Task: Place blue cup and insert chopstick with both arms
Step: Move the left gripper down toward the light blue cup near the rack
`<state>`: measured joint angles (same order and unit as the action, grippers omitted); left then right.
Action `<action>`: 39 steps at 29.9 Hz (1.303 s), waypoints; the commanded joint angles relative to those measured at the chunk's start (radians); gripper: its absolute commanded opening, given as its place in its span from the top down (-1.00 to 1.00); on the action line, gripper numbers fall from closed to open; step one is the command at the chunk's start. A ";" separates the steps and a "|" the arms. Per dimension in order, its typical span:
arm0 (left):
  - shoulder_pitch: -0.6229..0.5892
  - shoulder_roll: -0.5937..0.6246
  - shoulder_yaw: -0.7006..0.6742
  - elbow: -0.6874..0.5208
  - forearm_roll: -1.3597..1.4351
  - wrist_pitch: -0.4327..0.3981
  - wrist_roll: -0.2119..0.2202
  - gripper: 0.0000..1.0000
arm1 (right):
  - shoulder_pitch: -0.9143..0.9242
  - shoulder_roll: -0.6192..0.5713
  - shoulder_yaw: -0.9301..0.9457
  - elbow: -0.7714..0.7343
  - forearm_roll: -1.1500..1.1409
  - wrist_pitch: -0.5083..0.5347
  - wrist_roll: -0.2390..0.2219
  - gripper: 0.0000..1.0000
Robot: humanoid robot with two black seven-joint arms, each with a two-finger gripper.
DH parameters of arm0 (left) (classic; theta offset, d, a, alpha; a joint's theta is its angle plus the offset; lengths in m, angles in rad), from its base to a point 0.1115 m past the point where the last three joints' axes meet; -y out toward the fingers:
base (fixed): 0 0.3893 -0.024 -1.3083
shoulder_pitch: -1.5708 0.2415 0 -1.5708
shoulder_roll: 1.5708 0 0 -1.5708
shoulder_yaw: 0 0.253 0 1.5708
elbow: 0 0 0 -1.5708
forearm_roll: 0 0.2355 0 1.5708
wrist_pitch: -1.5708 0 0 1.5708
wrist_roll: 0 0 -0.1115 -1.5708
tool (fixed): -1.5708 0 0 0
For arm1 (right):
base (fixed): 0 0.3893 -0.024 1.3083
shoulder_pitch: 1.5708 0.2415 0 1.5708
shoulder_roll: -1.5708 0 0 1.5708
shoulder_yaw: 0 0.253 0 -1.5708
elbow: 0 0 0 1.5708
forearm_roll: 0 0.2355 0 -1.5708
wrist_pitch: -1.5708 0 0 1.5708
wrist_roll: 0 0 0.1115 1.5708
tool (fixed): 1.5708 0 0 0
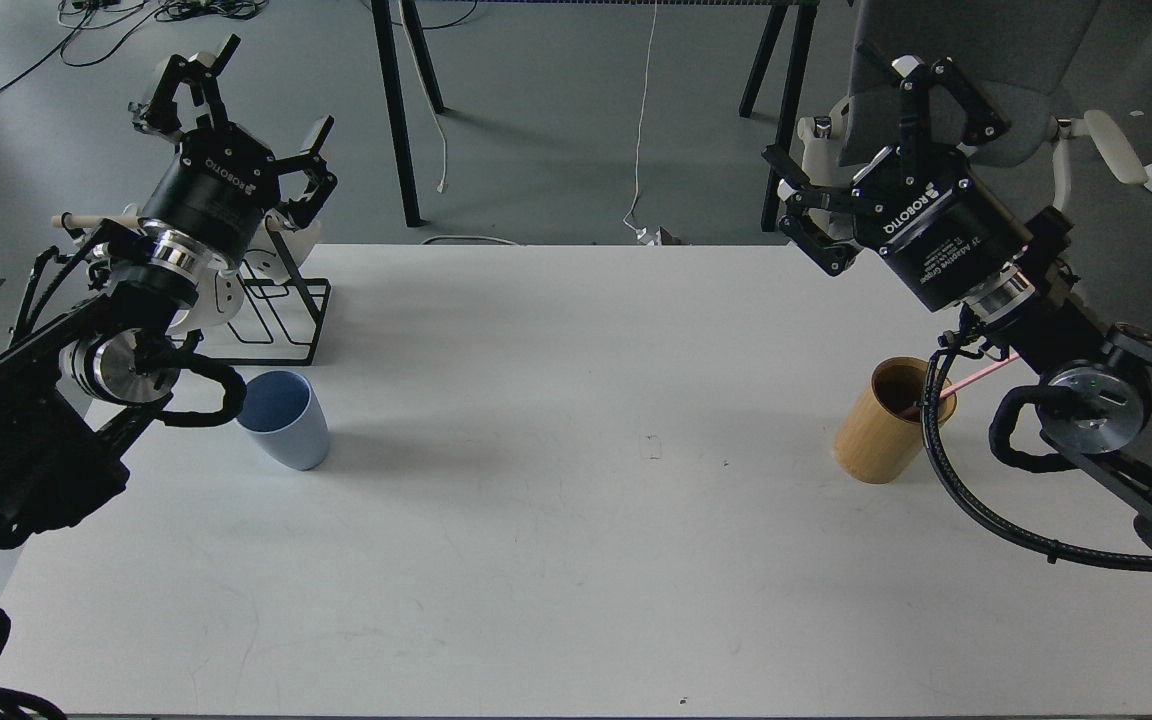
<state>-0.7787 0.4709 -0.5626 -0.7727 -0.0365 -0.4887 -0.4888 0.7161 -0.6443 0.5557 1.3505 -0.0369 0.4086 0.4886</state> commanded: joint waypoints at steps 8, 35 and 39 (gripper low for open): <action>-0.062 0.026 0.007 -0.013 0.004 0.000 0.000 -0.99 | 0.000 0.000 0.001 0.003 0.002 -0.030 0.000 -0.92; -0.287 0.680 0.409 -0.513 1.344 0.000 0.000 -0.99 | -0.021 -0.029 0.012 -0.024 -0.018 -0.068 0.000 -0.92; -0.281 0.672 0.489 -0.467 1.570 0.000 0.000 -0.99 | -0.033 -0.029 0.010 -0.028 -0.018 -0.068 0.000 -0.92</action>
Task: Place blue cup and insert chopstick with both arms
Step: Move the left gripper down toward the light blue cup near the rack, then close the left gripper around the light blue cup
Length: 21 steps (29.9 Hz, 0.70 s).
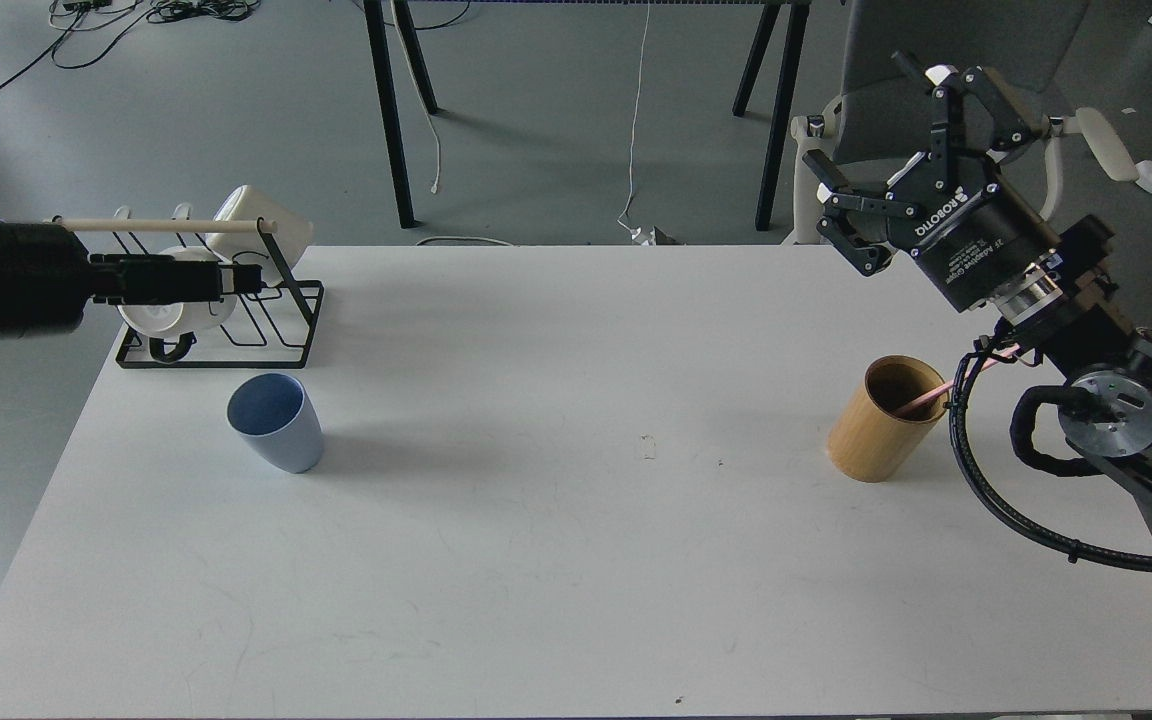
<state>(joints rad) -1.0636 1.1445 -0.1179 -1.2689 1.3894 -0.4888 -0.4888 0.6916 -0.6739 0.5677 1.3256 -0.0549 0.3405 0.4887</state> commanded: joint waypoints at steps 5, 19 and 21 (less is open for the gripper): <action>0.065 -0.080 0.049 0.120 0.203 0.000 0.000 -0.99 | -0.015 0.001 -0.005 -0.014 -0.012 0.000 0.000 -0.92; 0.120 -0.281 0.050 0.379 0.206 0.004 0.000 -0.97 | -0.044 -0.004 0.000 -0.014 -0.020 0.002 0.000 -0.92; 0.132 -0.304 0.050 0.419 0.207 0.006 0.000 -0.96 | -0.044 -0.004 0.000 -0.014 -0.020 0.002 0.000 -0.92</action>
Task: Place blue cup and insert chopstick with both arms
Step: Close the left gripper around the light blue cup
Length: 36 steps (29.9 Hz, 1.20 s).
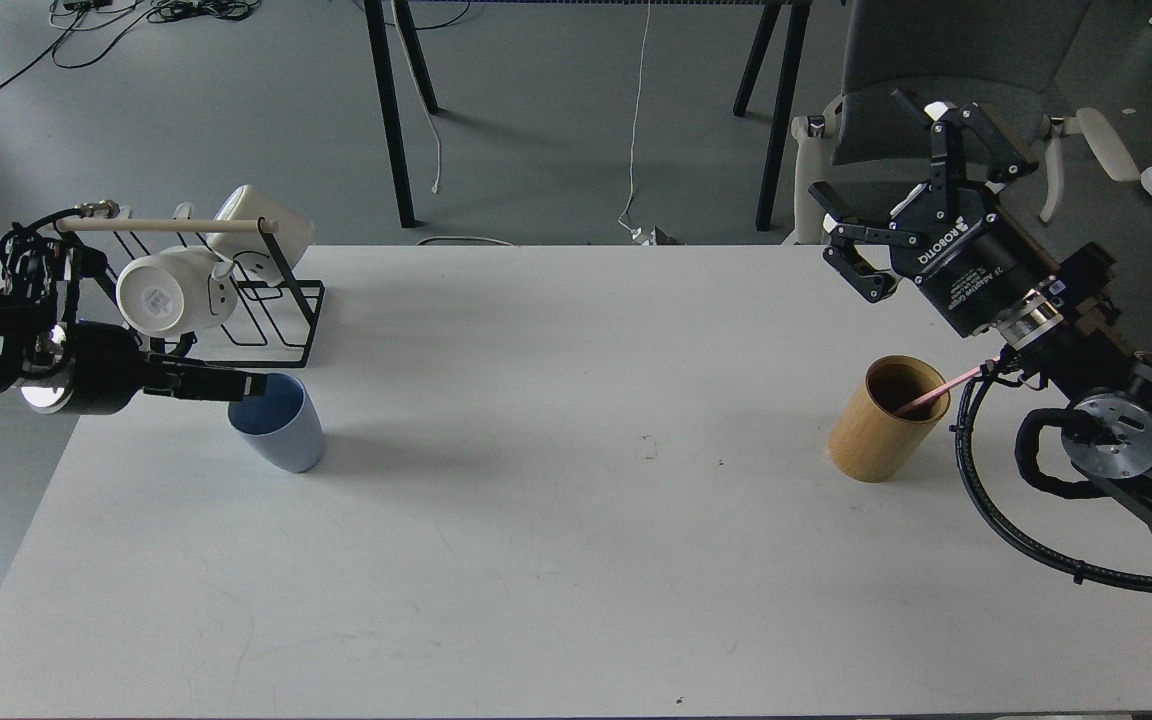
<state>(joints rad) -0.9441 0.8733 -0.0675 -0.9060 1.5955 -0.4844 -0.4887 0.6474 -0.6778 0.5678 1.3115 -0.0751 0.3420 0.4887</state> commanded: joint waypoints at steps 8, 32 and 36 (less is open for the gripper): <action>0.050 -0.074 0.002 0.110 0.001 0.015 0.000 -0.91 | -0.003 -0.005 0.000 0.000 0.000 0.000 0.000 -0.92; 0.044 -0.114 0.000 0.116 0.070 0.047 0.000 0.15 | -0.034 -0.009 0.001 0.000 0.000 0.000 0.000 -0.92; 0.044 -0.117 0.000 0.116 0.069 0.043 0.000 0.31 | -0.038 -0.009 0.001 0.000 0.000 0.000 0.000 -0.92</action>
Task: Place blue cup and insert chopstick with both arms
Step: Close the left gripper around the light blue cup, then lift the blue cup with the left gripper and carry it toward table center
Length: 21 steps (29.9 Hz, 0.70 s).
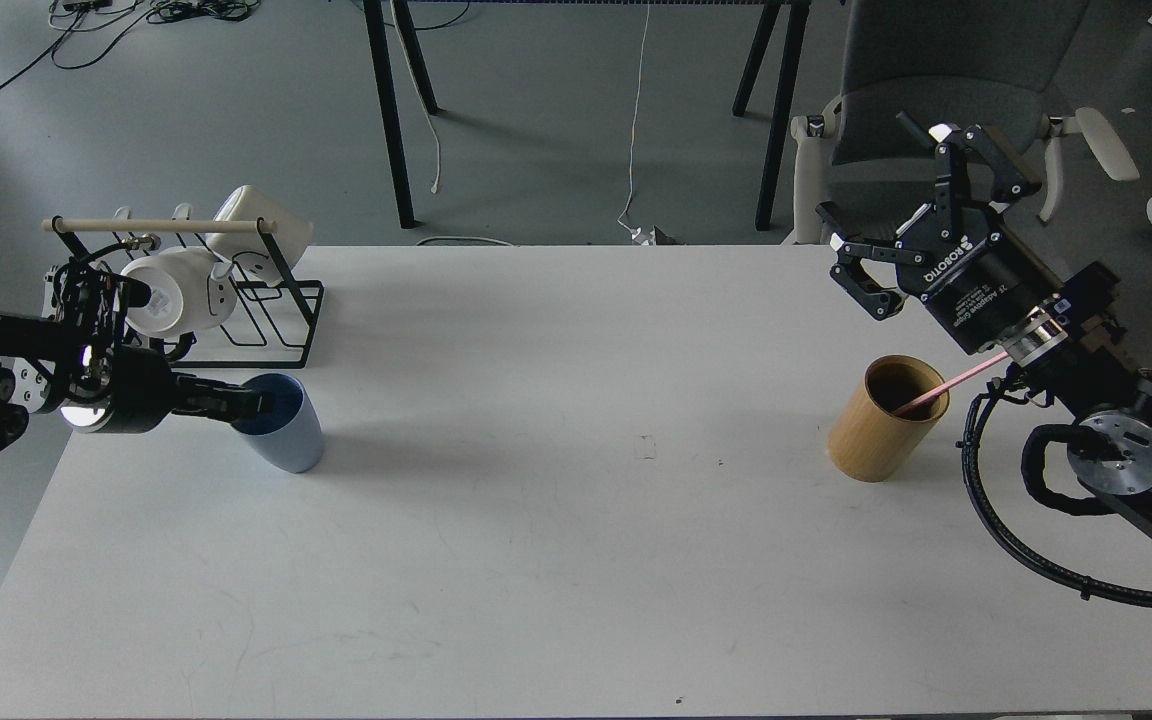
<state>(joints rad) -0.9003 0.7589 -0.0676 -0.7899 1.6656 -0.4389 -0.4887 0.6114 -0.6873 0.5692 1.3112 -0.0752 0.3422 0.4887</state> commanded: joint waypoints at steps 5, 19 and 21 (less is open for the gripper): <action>0.001 -0.003 0.000 0.000 0.000 -0.001 0.000 0.71 | -0.004 0.000 0.000 -0.001 0.000 0.000 0.000 -0.92; -0.008 0.014 -0.014 -0.035 -0.003 0.003 0.000 0.88 | -0.010 0.000 0.003 -0.003 0.000 -0.002 0.000 -0.92; -0.025 0.028 -0.020 -0.096 -0.007 -0.003 0.000 0.88 | -0.010 0.000 0.011 -0.016 0.002 -0.002 0.000 -0.92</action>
<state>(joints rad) -0.9059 0.7723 -0.0777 -0.8233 1.6647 -0.4342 -0.4886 0.6013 -0.6873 0.5714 1.3079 -0.0752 0.3421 0.4887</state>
